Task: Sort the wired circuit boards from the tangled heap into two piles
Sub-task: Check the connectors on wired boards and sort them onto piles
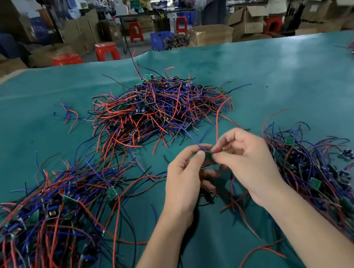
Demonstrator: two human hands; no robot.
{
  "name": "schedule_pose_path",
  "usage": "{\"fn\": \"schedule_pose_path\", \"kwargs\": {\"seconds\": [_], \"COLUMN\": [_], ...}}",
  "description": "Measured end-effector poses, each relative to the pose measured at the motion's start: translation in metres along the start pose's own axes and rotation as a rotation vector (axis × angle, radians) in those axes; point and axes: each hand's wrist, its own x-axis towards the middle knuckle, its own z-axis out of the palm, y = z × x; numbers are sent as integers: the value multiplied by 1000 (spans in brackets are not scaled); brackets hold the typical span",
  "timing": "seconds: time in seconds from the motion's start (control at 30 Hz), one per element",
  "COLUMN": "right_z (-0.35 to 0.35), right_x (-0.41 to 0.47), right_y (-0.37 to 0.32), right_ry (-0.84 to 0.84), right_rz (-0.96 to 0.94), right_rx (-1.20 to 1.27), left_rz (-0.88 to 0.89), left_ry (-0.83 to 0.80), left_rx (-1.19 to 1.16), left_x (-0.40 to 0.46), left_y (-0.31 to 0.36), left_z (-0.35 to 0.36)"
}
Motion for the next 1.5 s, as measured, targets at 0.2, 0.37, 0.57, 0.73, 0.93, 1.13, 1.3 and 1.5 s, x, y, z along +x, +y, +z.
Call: {"fn": "schedule_pose_path", "kwargs": {"seconds": [0.2,0.37,0.57,0.73,0.93,1.13,1.3,1.5], "right_z": [0,3,0,1,-1,-19,-37,-6], "right_x": [1,0,-1,-2,0,10,22,8], "right_y": [3,5,3,2,2,3,-1,2], "right_ry": [71,32,57,44,179,439,714,96], "right_rz": [-10,-142,-213,-210,-233,-246,-207,120], "right_rx": [65,-62,-145,-185,-172,-80,222,146], "left_rz": [-12,-15,-36,-33,-1,-2,2,5], "left_ry": [8,36,-27,-35,-46,-121,-98,57], "left_rx": [-109,-124,-32,41,83,135,114,-60], "left_x": [1,1,2,1,2,-1,-1,3], "left_y": [1,-4,-7,-10,-7,-5,-6,-7], "left_z": [-3,-5,-8,-9,-7,-4,-4,-7]}}
